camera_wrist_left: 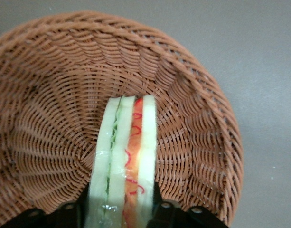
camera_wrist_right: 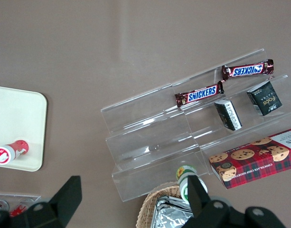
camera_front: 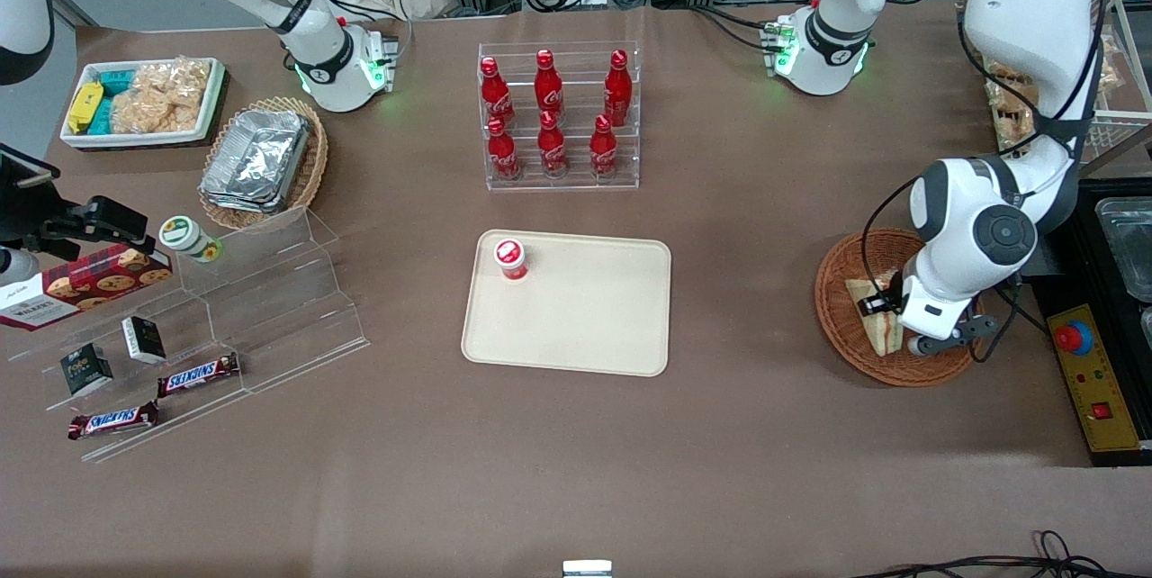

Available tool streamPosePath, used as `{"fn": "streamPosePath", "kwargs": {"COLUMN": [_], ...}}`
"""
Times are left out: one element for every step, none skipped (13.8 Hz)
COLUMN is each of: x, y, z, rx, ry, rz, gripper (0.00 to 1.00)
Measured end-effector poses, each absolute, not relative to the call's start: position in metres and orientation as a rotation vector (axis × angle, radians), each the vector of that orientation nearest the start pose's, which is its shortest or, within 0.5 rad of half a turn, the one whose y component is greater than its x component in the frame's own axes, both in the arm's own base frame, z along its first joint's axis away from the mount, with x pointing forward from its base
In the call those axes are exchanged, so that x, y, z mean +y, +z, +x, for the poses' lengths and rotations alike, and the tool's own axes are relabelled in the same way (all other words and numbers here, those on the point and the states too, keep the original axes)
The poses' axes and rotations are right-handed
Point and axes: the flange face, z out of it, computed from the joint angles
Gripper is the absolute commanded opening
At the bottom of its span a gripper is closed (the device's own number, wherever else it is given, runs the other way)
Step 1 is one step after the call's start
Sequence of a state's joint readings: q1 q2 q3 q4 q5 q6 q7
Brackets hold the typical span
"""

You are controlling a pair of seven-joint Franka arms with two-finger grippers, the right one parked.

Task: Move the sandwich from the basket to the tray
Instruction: 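Lift the sandwich out of the basket with the left gripper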

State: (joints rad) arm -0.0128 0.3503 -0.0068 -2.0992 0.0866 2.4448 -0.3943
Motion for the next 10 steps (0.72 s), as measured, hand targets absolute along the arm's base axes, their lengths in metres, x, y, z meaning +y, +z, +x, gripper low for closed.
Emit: {"fn": "streamPosePath", "kwargs": {"x": [-0.012,-0.015,-0.022,-0.031,-0.044,-0.058,-0.072,-0.086,-0.098,-0.111], "y": [0.267,0.291,0.325,0.362,0.403,0.441,0.477,0.51,0.54,0.565], "z": [0.586,0.591,0.598,0.602,0.604,0.604,0.601,0.597,0.591,0.585], "rx": [-0.463,-0.443,-0.416,-0.392,-0.366,-0.337,-0.306,-0.277,-0.247,-0.22], "ry": [0.015,0.046,0.08,0.112,0.14,0.16,0.178,0.192,0.202,0.206], "rz": [-3.047,-3.042,-3.038,-3.034,-3.03,-3.028,-3.027,-3.027,-3.028,-3.03], "gripper": [0.03,0.01,0.0,0.0,0.0,0.0,0.0,0.0,0.0,0.0]}}
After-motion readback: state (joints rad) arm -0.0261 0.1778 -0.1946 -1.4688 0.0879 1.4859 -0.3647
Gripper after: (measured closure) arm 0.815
